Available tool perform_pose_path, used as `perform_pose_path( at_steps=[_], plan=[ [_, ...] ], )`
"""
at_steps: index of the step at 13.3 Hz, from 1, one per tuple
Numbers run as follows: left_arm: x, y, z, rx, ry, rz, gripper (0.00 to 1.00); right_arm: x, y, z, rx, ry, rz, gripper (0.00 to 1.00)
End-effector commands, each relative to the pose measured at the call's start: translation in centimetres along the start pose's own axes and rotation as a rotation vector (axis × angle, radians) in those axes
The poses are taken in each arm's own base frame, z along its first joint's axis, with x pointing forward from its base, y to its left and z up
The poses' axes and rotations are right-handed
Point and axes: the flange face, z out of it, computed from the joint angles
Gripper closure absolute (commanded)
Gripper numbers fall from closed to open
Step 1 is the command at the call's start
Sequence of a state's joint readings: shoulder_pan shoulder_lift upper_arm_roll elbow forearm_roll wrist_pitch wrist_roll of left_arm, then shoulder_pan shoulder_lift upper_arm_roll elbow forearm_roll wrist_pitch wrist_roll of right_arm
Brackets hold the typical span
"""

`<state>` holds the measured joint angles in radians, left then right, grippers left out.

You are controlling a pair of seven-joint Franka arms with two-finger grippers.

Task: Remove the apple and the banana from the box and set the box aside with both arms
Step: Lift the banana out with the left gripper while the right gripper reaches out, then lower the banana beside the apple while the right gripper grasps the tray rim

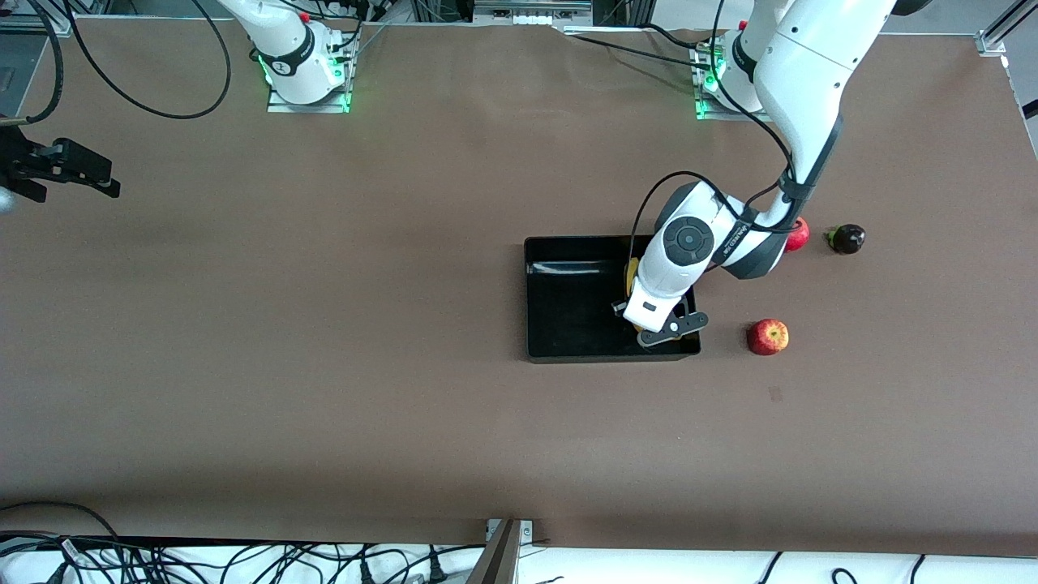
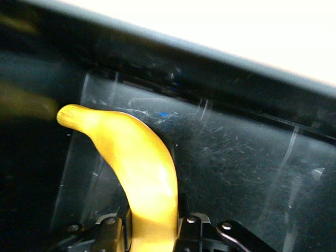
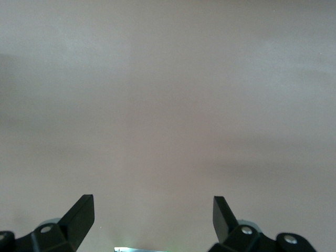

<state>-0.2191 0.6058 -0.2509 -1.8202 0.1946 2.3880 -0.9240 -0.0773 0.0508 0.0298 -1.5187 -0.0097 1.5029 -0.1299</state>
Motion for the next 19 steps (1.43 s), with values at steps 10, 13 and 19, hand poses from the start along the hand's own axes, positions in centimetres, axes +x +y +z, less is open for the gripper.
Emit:
perform_pose_path(
  at_steps=[10, 13, 19],
  plan=[
    [3.5, -2.0, -16.5, 0.068, -0.141, 0.036, 1.0, 0.1, 0.0, -0.4, 0.0, -0.002, 0.004, 0.0],
    [7.3, -8.6, -17.2, 0.083, -0.206, 0.133, 1.0, 0.1, -0.4, 0.6, 0.005, -0.04, -0.017, 0.0],
    [15.5, -24.9, -17.1, 0.061, -0.233, 0.353, 1.0, 1.7, -6.2, 3.0, 0.009, -0.1, -0.11, 0.0]
  ],
)
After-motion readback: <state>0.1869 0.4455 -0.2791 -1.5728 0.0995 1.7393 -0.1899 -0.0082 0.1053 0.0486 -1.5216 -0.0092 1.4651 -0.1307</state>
